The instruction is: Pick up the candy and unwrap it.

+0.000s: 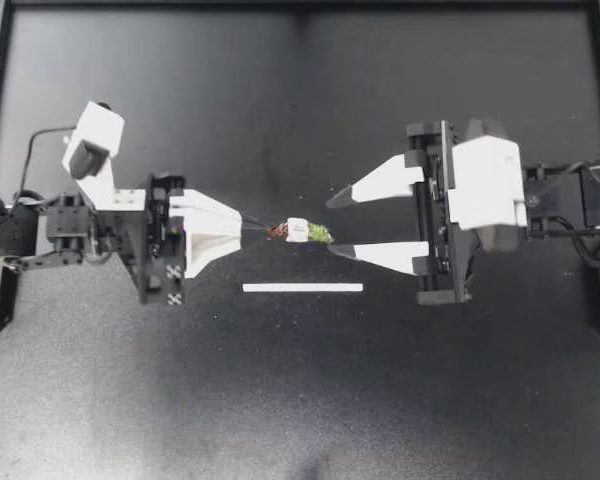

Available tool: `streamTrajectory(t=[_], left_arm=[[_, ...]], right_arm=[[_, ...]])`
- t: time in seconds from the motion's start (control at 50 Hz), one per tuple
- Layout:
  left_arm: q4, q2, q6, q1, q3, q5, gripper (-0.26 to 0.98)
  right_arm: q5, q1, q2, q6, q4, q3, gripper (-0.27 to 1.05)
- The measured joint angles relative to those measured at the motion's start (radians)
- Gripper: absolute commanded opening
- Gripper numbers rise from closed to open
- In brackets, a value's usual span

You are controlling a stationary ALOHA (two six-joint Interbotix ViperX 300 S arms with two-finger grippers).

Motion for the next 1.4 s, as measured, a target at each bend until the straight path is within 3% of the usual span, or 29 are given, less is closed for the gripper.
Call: streamTrajectory(t=[0.3, 0.54, 1.14, 1.26, 1.4], left_arm=[[0.008, -0.035, -0.209, 0.000, 0.008, 0.000, -0.15], [0.015, -0.038, -0.216, 0.000, 0.012, 0.000, -0.15], [0.018, -0.037, -0.186, -0.002, 0.015, -0.026, -0.15], [0.021, -0.037, -0.187, 0.000, 0.014, -0.028, -0.15], [0.026, -0.037, -0.186, 0.000, 0.014, -0.028, -0.15]], right_arm=[[-0.104, -0.009, 0.066, -0.078, 0.017, -0.011, 0.60], [-0.164, -0.014, 0.115, -0.077, 0.066, -0.029, 0.61], [-0.178, -0.014, 0.181, -0.009, 0.067, -0.049, 0.57], [-0.178, -0.015, 0.181, -0.009, 0.067, -0.051, 0.52], [-0.172, -0.015, 0.181, -0.008, 0.066, -0.051, 0.34]])
